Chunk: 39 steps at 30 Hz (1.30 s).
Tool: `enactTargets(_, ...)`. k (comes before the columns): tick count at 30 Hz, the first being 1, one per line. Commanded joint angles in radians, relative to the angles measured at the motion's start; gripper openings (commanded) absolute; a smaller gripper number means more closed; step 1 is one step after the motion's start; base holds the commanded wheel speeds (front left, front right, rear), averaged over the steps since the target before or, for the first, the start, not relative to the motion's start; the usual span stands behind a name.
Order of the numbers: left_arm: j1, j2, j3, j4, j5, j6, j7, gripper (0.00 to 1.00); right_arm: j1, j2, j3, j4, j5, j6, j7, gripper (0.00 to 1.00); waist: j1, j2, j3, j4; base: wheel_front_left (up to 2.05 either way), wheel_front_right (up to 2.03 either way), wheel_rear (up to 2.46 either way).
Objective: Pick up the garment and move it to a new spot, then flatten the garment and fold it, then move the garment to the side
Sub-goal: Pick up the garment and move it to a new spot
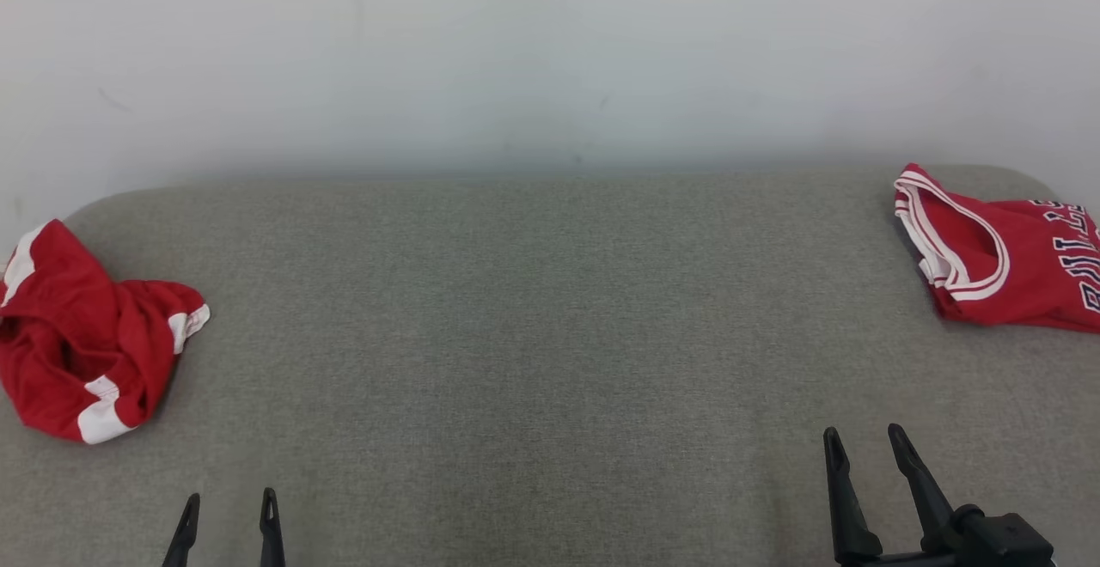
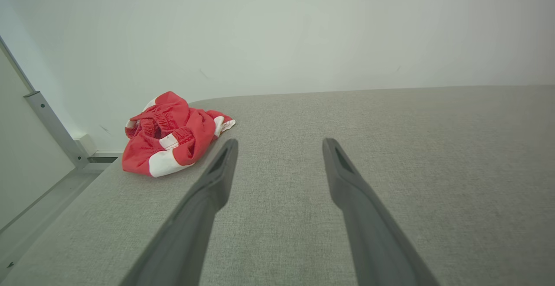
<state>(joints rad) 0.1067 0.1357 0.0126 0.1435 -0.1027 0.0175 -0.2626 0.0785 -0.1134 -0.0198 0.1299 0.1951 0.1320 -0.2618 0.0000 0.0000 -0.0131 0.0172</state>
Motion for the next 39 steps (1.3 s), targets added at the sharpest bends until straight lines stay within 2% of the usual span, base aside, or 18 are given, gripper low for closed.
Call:
enactTargets(1,-0.003,0.003,0.000,0.004,0.001,-0.001,-0.003,1.00,0.008,0.006,0.000,0.001,0.005,-0.003,-0.004,1.00,0.0000,0.0000,-0.002,0.031,0.00,0.00,0.00)
enactTargets(18,0.015,0.029,0.007,0.005,-0.012,0.013,-0.003,1.00,0.022,0.023,-0.010,0.015,0.007,-0.003,-0.002,1.00,0.0000,0.0000,-0.001,0.317,0.00,0.00,0.00)
enactTargets(30,0.024,0.033,0.012,-0.002,-0.028,0.026,-0.002,1.00,0.015,0.020,-0.004,0.018,0.003,-0.003,-0.002,1.00,0.0000,0.0000,0.012,0.439,0.00,0.00,0.00)
enactTargets(39,0.014,0.026,0.008,-0.002,-0.038,0.033,-0.002,1.00,0.009,0.015,-0.002,0.015,0.001,-0.003,-0.002,1.00,0.0000,0.0000,0.029,0.480,0.00,0.00,0.00)
